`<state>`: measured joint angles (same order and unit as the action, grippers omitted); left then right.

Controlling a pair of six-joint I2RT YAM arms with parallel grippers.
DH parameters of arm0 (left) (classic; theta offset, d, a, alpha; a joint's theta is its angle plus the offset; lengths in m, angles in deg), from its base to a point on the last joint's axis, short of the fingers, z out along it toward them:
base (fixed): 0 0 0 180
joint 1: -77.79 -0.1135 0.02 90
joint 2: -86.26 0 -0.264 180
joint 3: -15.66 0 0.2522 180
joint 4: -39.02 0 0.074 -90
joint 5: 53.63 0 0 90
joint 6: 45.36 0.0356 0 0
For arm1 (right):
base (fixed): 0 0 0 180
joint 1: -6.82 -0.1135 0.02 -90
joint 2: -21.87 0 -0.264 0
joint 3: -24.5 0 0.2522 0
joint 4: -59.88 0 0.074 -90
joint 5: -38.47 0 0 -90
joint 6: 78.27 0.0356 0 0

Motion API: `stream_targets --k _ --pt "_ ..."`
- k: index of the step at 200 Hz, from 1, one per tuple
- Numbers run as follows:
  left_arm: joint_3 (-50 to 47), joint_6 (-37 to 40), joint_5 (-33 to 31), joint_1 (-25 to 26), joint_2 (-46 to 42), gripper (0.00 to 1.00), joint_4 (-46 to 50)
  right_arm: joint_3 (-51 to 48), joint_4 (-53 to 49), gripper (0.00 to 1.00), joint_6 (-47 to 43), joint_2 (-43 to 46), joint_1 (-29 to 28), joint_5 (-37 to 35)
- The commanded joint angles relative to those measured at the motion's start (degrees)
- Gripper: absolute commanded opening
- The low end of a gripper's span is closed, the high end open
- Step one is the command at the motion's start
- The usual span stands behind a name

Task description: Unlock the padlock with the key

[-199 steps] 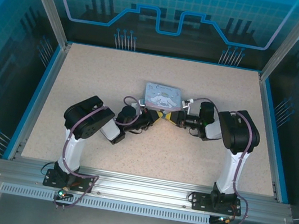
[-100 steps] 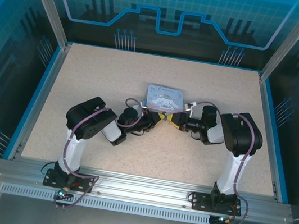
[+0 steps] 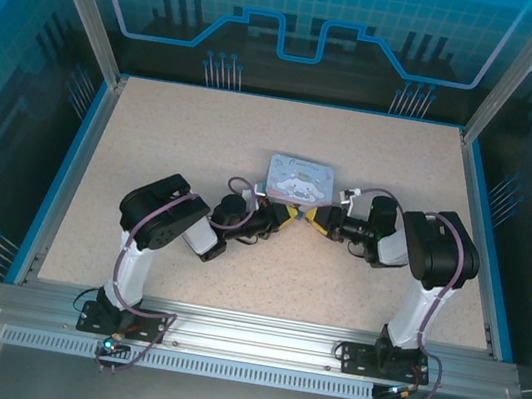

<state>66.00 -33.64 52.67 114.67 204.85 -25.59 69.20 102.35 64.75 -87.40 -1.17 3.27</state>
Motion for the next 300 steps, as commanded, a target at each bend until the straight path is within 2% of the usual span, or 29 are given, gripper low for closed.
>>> stream_targets --k 1,59,99,124,157,235,300 --pt "-0.5 -0.7 7.1 1.6 0.2 0.00 -1.7 0.5 5.7 0.47 -1.3 1.7 1.6 -2.6" --pt "-0.4 -0.5 7.1 1.7 0.1 0.00 -1.3 0.4 6.5 0.27 -0.8 1.8 1.4 -1.8" --pt "-0.2 -0.1 7.1 1.5 0.0 0.00 -0.4 -0.3 8.8 0.21 0.8 1.7 1.0 -1.9" --pt "0.0 -0.2 7.3 1.6 0.4 0.00 -0.3 0.0 9.1 0.10 1.3 1.9 0.5 -1.7" --pt "0.1 -0.3 7.2 1.7 0.5 0.00 -0.5 0.8 9.0 0.01 1.7 1.9 -0.8 -2.1" --pt "0.1 -0.8 8.2 1.8 0.6 0.00 -0.9 2.6 9.7 0.00 3.4 1.9 -4.3 -6.5" --pt "-0.9 -1.2 8.7 2.1 0.6 0.00 -1.6 7.9 9.7 0.00 3.6 -1.5 -3.9 -8.6"
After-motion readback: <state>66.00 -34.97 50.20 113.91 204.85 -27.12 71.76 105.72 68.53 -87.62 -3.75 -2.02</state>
